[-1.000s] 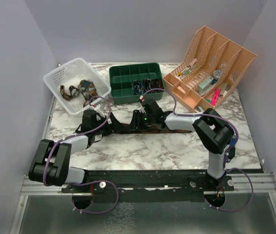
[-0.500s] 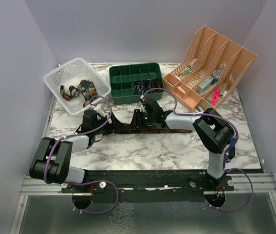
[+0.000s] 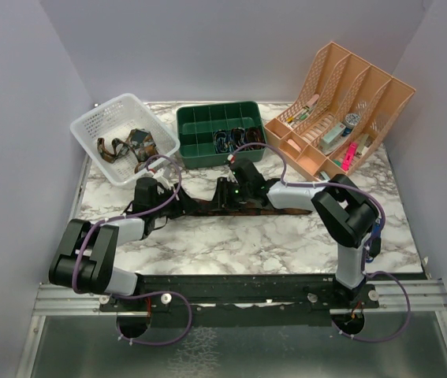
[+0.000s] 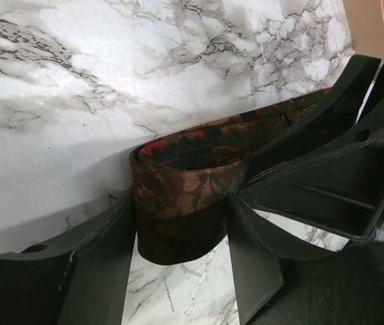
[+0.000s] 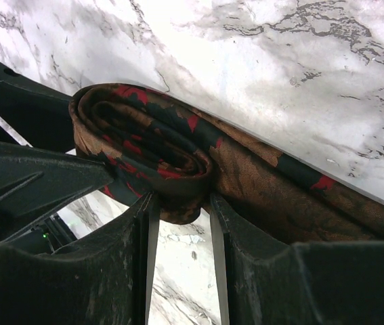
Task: Roll the ties
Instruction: Roll the tie at the center of the board.
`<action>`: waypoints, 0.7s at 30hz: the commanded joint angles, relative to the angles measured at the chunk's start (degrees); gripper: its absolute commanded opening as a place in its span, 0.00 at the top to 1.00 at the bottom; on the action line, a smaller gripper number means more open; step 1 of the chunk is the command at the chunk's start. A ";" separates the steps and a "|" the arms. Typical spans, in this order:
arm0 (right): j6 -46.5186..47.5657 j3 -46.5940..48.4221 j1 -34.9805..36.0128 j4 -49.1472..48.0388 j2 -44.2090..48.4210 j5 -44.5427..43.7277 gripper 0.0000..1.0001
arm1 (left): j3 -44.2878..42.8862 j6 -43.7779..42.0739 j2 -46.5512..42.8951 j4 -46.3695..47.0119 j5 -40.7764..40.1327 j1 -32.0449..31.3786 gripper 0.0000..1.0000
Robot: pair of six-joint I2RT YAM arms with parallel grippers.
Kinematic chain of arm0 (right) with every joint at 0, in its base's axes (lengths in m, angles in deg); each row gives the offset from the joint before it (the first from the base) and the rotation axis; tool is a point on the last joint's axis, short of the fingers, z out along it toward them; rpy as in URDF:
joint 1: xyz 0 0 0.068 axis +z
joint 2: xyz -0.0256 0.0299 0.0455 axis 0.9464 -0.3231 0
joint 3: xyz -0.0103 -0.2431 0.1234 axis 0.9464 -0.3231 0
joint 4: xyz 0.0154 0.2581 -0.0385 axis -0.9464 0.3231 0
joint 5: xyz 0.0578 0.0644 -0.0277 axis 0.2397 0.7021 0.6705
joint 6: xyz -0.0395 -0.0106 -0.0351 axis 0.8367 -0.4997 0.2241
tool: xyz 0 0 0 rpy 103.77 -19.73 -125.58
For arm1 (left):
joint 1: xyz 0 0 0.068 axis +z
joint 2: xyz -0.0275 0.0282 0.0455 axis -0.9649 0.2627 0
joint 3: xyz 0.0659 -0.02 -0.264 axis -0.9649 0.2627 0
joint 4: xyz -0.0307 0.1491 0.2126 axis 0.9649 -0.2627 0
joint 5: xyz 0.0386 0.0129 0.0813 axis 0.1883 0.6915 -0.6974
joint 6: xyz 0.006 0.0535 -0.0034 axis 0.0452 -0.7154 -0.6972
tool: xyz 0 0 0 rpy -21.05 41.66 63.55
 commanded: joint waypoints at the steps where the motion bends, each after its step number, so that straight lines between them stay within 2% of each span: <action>1: -0.25 1.51 -0.35 1.44 -1.34 -0.06 0.59 | -0.11 -0.70 0.23 1.55 -0.20 -0.16 0.47; 7: -0.26 1.72 -0.35 1.37 -1.28 0.56 0.59 | -0.32 -0.80 -0.14 1.55 0.14 -0.18 0.66; 13: -0.30 2.12 -0.35 1.69 1.56 0.87 0.55 | -0.52 -0.51 -2.81 0.25 -1.06 -0.27 1.00; 21: 2.48 -0.20 -1.11 6.77 9.48 -8.39 0.50 | -8.13 -6.26 -8.12 -22.59 -17.20 -2.60 1.00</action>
